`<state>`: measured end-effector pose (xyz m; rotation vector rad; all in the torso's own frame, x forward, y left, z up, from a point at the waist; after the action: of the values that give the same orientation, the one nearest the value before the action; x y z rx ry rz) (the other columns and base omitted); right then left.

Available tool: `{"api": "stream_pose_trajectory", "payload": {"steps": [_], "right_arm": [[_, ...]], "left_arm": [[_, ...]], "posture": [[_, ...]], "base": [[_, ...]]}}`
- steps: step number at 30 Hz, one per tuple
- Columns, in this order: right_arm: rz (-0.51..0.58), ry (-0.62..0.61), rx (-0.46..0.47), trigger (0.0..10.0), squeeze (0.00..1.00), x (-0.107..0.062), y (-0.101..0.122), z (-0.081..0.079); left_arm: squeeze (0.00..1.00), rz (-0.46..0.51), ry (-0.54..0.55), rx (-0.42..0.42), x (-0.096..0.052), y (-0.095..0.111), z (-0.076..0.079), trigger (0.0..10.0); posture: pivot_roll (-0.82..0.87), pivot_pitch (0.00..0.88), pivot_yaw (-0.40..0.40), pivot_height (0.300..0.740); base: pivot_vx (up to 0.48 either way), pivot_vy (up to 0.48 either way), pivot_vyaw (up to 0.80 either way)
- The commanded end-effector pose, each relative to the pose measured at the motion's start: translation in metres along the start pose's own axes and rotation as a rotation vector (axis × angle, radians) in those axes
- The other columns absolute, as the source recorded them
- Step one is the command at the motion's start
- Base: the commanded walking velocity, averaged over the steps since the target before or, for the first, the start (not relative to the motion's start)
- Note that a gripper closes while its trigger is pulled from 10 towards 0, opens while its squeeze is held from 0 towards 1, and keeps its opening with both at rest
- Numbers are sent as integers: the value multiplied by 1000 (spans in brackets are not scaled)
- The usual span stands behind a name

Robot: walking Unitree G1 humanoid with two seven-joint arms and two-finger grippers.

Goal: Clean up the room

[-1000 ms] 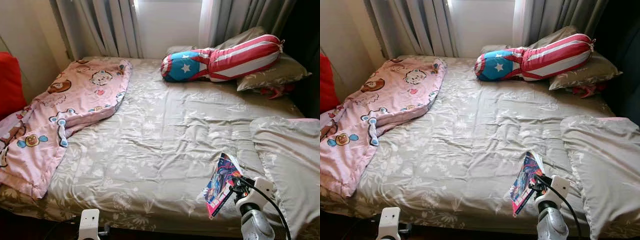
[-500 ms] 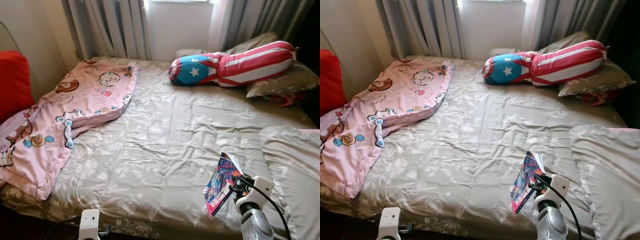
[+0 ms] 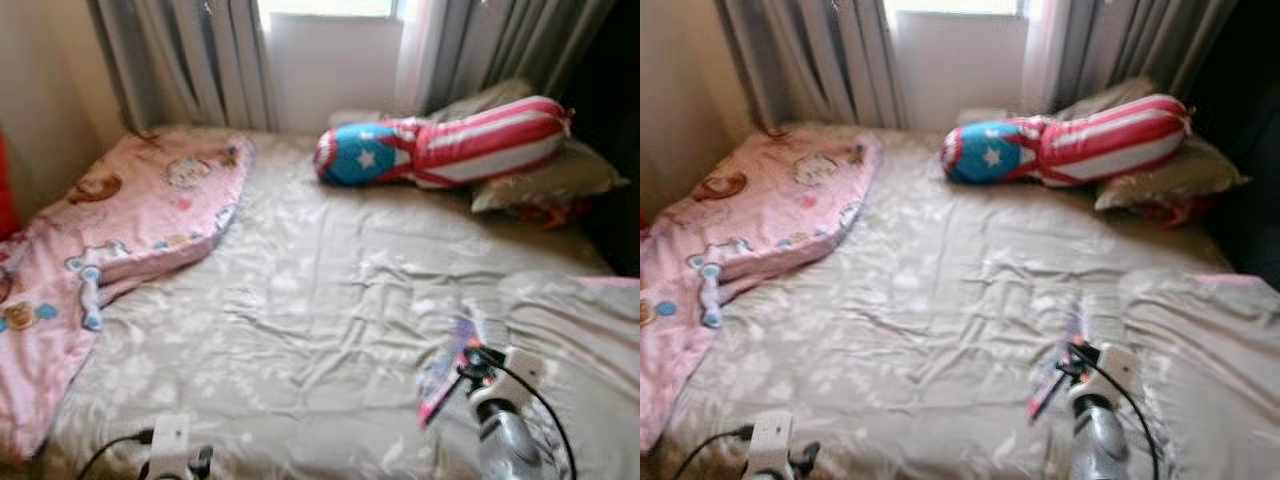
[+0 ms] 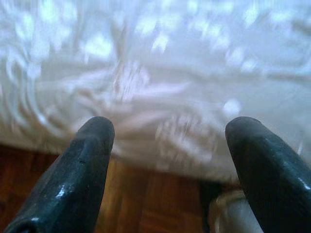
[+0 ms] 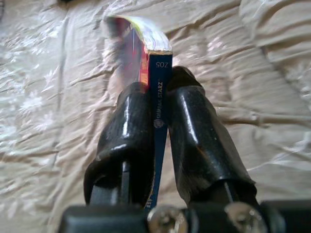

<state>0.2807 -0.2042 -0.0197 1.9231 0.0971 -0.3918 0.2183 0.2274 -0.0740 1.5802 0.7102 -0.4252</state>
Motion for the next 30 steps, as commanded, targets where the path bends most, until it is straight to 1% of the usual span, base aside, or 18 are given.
{"api": "stream_pose_trajectory", "payload": {"steps": [1, 7, 13, 15, 17, 21, 22, 26, 30], "right_arm": [[21, -14, -6, 10000, 0, 0, 5, 6], [20, -2, -5, 10000, 0, 1, 5, 2], [37, 4, 0, 10000, 0, 1, 7, 0], [47, 11, -8, 10000, 0, 2, 9, -1], [63, 25, -25, 10000, 0, 3, 12, -3], [77, 33, -29, 10000, 0, 3, 15, -4], [94, 43, -27, 10000, 0, 3, 17, -6], [136, 60, -8, 10000, 0, 5, 24, -11], [168, 68, 25, 10000, 0, 7, 31, -14]], "left_arm": [[0, -18, -2, 5, -2, -7, 1, 10000], [0, 12, -4, 5, 0, 1, 0, 10000], [0, 130, 3, -9, 5, 29, -4, 10000], [0, 209, 7, -31, 6, 47, -6, 10000], [0, 332, -3, -50, 6, 73, -6, 10000], [0, 422, -2, -66, 4, 89, -8, 10000], [0, 461, -3, -73, 1, 94, -9, 10000], [0, 498, -10, -71, -6, 87, -9, 10000], [0, 504, -11, -76, -8, 86, -8, 10000]], "posture": [[-18, 0, -10, 739], [-20, 0, -2, 739], [-19, 0, 1, 739], [-19, 0, 1, 739], [-24, 0, 7, 739], [-27, 0, 9, 739], [-28, 0, 10, 739], [-16, 0, 5, 739], [-20, 0, 3, 739]], "base": [[0, 0, 0], [0, 0, 0], [0, 0, 0], [0, 0, 0], [0, 0, 0], [0, 0, 0], [0, 0, 0], [0, 0, 0], [0, 0, 0]]}}
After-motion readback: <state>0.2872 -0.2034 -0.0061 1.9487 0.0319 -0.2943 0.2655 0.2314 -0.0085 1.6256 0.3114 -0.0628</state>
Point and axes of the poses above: a point about 5 cm out from each wrist's last joint towards the gripper, its own x axis pointing out of the wrist towards the gripper, its own y axis along the axis of the wrist's last joint, z = x × y, the point moved 2 cm from there along x, pointing out of the wrist towards the gripper
